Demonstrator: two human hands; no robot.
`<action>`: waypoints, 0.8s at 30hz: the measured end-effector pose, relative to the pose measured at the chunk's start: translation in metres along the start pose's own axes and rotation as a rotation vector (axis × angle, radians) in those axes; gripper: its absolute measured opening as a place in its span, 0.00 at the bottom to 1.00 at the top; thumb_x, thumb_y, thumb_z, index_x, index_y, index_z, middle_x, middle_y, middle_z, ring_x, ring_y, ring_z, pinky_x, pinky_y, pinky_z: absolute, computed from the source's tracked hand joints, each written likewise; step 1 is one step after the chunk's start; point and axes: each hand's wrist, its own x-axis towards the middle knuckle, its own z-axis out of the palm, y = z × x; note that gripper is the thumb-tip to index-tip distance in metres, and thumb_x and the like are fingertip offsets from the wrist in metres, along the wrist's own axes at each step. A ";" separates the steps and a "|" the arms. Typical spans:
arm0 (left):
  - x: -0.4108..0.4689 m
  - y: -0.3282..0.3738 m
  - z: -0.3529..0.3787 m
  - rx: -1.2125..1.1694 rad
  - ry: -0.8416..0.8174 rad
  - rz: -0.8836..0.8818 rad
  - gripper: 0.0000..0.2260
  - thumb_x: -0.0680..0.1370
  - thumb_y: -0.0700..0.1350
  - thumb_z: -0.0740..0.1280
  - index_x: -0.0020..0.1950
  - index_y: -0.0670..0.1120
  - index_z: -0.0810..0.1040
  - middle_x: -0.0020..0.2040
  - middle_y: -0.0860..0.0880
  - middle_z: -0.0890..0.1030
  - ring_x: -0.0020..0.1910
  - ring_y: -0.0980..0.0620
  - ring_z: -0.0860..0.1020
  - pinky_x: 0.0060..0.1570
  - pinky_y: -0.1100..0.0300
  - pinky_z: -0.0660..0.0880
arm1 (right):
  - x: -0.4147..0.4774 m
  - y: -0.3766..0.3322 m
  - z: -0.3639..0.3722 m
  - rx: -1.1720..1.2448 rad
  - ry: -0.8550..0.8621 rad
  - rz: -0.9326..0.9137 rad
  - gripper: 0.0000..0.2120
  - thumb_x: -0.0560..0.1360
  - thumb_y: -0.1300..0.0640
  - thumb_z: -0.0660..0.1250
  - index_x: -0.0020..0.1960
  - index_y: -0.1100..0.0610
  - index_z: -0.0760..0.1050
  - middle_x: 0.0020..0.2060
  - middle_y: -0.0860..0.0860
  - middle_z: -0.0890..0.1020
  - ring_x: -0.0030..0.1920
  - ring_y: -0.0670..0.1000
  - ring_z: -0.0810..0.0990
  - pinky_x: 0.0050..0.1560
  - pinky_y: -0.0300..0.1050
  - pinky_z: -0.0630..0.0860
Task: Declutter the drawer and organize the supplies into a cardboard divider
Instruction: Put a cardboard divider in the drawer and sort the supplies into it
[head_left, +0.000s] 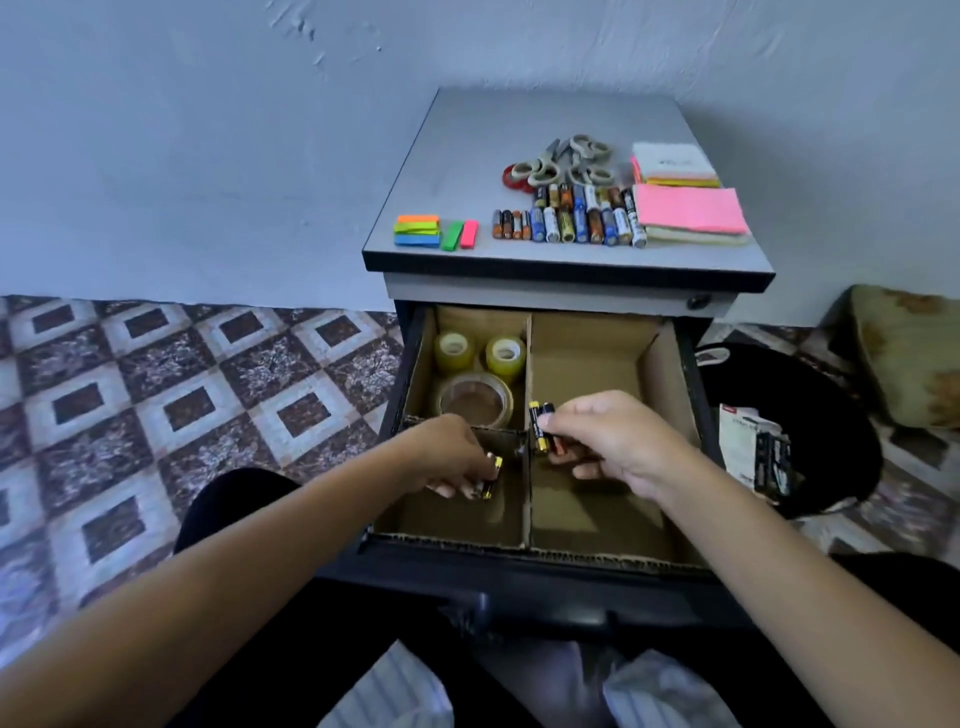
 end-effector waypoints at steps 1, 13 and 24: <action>0.005 -0.005 0.007 0.024 0.001 -0.015 0.06 0.75 0.39 0.68 0.39 0.41 0.76 0.31 0.47 0.77 0.22 0.59 0.74 0.25 0.67 0.70 | -0.001 0.006 0.002 -0.001 0.004 0.009 0.11 0.75 0.56 0.67 0.35 0.56 0.76 0.30 0.51 0.78 0.35 0.47 0.80 0.30 0.37 0.71; 0.022 -0.030 0.028 0.188 -0.011 -0.015 0.07 0.77 0.37 0.61 0.53 0.37 0.77 0.44 0.41 0.81 0.43 0.43 0.82 0.42 0.53 0.79 | -0.004 0.031 0.005 -0.026 0.043 0.002 0.09 0.76 0.57 0.66 0.38 0.58 0.78 0.34 0.53 0.80 0.35 0.46 0.80 0.28 0.34 0.71; 0.023 -0.024 0.041 0.462 -0.146 0.111 0.13 0.79 0.43 0.61 0.62 0.45 0.77 0.60 0.47 0.78 0.58 0.49 0.75 0.57 0.58 0.69 | -0.004 0.038 0.013 0.025 0.006 -0.010 0.09 0.76 0.57 0.66 0.37 0.57 0.78 0.32 0.51 0.80 0.34 0.45 0.79 0.30 0.34 0.71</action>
